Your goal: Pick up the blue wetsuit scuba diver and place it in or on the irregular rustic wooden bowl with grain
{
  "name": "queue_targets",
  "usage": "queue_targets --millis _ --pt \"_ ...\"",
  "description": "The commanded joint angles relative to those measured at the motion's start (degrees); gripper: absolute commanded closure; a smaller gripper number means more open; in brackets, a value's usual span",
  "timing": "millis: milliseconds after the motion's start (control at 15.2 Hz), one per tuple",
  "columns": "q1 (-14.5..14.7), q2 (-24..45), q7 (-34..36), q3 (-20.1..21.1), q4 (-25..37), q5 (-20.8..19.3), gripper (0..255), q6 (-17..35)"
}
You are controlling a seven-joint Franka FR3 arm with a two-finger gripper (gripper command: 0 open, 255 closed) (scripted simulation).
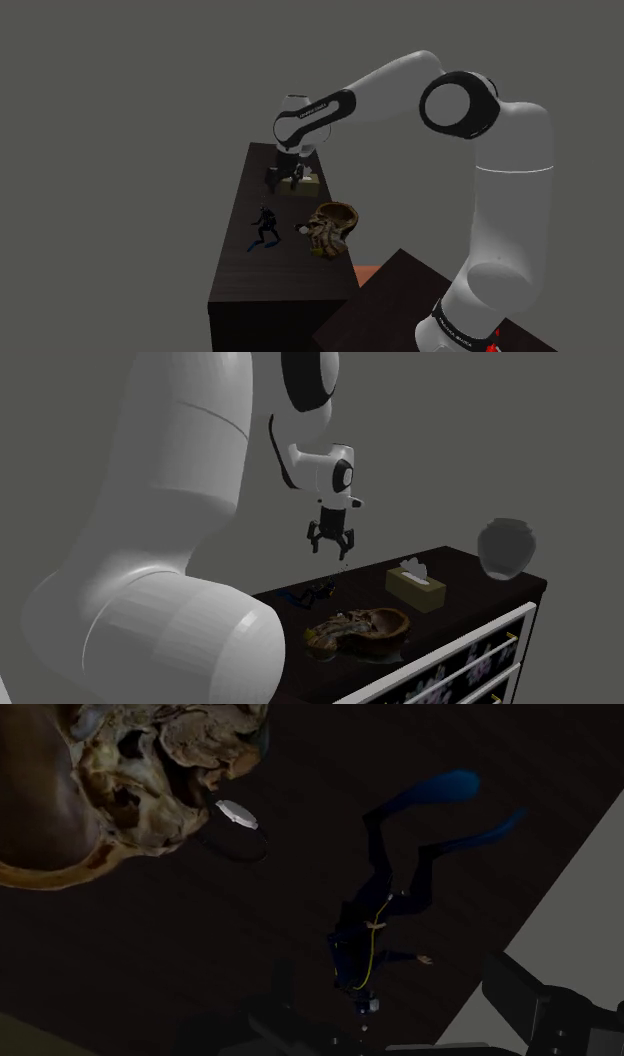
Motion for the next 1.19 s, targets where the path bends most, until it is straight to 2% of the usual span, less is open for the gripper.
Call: queue_targets --millis 0,528,1122 --pt "-0.01 4.87 -0.01 0.02 4.04 0.15 0 -0.04" --pt "0.52 24.47 0.78 0.3 24.24 0.41 0 -4.0" --pt "0.88 27.6 0.72 0.38 23.49 0.49 0 -0.1"
